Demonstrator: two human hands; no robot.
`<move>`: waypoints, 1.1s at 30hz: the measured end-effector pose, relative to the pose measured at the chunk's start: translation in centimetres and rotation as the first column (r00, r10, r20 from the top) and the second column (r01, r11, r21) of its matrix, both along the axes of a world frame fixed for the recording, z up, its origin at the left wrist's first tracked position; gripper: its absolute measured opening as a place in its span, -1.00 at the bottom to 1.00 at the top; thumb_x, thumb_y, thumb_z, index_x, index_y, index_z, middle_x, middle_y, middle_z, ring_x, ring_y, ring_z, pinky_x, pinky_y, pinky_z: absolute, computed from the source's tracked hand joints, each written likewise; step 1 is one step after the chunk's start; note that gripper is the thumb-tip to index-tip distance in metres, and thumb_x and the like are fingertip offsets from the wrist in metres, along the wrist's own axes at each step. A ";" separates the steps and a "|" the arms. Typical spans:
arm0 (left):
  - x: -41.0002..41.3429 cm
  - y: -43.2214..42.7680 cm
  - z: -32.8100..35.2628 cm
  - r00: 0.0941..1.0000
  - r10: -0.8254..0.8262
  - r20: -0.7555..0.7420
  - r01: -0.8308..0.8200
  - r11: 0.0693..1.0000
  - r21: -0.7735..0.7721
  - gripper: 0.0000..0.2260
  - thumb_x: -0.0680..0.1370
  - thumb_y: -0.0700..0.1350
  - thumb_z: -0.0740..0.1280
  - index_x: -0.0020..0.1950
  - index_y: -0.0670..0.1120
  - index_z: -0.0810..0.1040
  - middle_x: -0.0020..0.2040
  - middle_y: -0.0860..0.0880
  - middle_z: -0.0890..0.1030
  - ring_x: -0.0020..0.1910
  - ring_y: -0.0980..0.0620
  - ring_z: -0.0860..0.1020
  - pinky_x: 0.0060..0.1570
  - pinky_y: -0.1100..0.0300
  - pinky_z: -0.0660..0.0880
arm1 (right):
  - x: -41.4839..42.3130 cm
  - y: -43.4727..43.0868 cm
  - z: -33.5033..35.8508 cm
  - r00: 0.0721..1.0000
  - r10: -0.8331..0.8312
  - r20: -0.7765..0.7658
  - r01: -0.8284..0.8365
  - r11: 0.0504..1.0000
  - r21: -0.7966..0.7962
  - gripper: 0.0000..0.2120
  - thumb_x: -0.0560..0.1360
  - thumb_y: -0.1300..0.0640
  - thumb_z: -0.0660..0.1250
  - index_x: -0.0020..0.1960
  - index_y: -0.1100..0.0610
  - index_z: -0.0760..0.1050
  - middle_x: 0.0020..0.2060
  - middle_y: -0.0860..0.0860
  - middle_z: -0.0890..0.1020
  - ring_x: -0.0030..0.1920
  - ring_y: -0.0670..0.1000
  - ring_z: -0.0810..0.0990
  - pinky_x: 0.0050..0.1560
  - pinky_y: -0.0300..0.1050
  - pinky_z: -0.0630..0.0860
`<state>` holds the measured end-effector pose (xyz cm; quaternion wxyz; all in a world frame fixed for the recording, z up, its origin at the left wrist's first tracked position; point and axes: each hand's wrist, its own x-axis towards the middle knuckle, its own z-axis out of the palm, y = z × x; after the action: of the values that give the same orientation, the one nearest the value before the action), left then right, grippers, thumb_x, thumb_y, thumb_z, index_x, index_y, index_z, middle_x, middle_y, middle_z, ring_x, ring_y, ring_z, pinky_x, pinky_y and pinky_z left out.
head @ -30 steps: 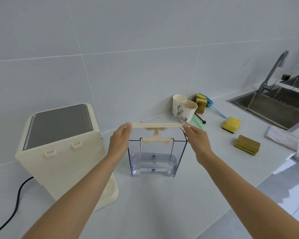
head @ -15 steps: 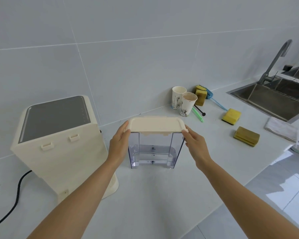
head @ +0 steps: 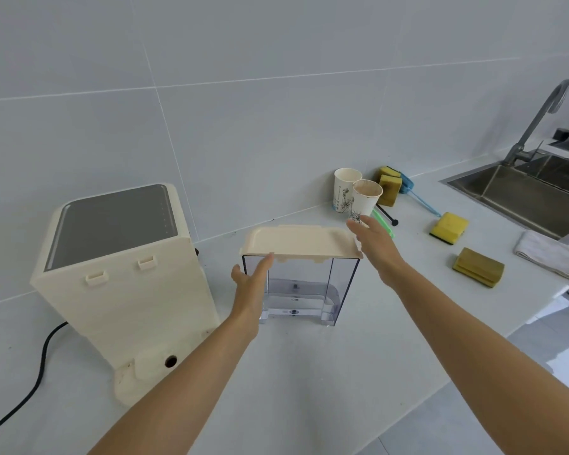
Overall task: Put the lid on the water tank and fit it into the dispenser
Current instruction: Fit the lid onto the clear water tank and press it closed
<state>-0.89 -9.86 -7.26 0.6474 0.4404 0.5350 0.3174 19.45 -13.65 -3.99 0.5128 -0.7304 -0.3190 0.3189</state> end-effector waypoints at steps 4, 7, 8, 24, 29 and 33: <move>1.1 0.3 1.1 0.999 0.011 -0.048 -0.013 0.999 -0.045 -0.14 0.37 0.24 0.29 0.45 0.02 -0.17 0.50 -0.06 0.11 0.44 -0.12 0.16 0.35 -0.09 0.16 | -0.2 1.4 0.2 0.995 0.064 0.081 -0.063 0.998 -0.017 -0.46 0.48 -0.05 0.20 0.41 0.05 0.18 0.34 0.07 0.36 0.18 -0.01 0.35 0.11 -0.11 0.30; 1.7 0.6 1.5 0.995 0.026 -0.094 -0.031 0.998 -0.048 -0.14 0.39 0.24 0.27 0.45 -0.02 -0.20 0.52 -0.10 0.05 0.45 -0.16 0.14 0.35 -0.11 0.16 | -0.4 1.6 -0.2 0.989 0.108 0.098 -0.105 0.994 -0.040 -0.54 0.49 0.01 0.20 0.36 0.08 0.28 0.15 0.01 0.41 0.08 -0.03 0.37 0.04 -0.14 0.31; 1.8 0.7 1.5 0.993 0.025 -0.114 -0.030 0.999 -0.044 -0.15 0.41 0.23 0.25 0.45 -0.03 -0.22 0.52 -0.11 0.03 0.45 -0.16 0.14 0.35 -0.10 0.16 | -0.5 1.5 -0.3 0.987 0.130 0.099 -0.126 0.991 -0.048 -0.60 0.49 0.03 0.21 0.31 0.11 0.36 0.09 0.01 0.43 0.04 -0.02 0.39 -0.01 -0.15 0.32; 2.4 4.8 1.4 0.987 -0.108 -0.116 0.128 0.975 0.180 -0.52 0.56 0.05 0.04 0.46 -0.04 0.07 0.46 -0.09 0.25 0.41 -0.09 0.23 0.24 0.12 0.21 | -3.7 -2.9 0.8 0.970 0.216 0.110 -0.194 0.965 -0.175 -0.71 0.35 0.00 0.41 -0.24 0.25 0.49 -0.30 0.10 0.57 -0.26 0.02 0.52 -0.03 0.02 0.57; 2.8 5.5 2.5 0.982 -0.176 -0.064 0.184 0.971 0.152 -0.74 0.56 -0.06 0.05 -0.11 -0.08 0.50 -0.12 -0.06 0.50 -0.13 0.01 0.45 -0.05 0.18 0.38 | -7.3 -3.9 0.0 0.953 0.204 0.226 -0.166 0.970 -0.175 -0.67 0.35 -0.04 0.36 -0.38 0.23 0.46 -0.42 0.16 0.50 -0.38 0.06 0.42 -0.30 -0.10 0.36; 2.4 5.6 3.2 0.974 -0.183 -0.136 0.208 0.959 0.193 -0.74 0.55 -0.07 0.10 -0.27 -0.05 0.47 -0.24 -0.03 0.49 -0.27 0.05 0.45 -0.22 0.24 0.38 | -8.5 -3.9 -0.4 0.907 0.206 0.366 -0.146 0.972 -0.184 -0.60 0.40 -0.08 0.28 -0.44 0.19 0.33 -0.45 0.23 0.40 -0.42 0.07 0.31 -0.35 -0.12 0.24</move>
<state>1.55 -4.29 -4.02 0.5941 0.5737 0.4900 0.2792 10.90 -17.59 -4.39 0.3524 -0.7837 -0.4525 0.2386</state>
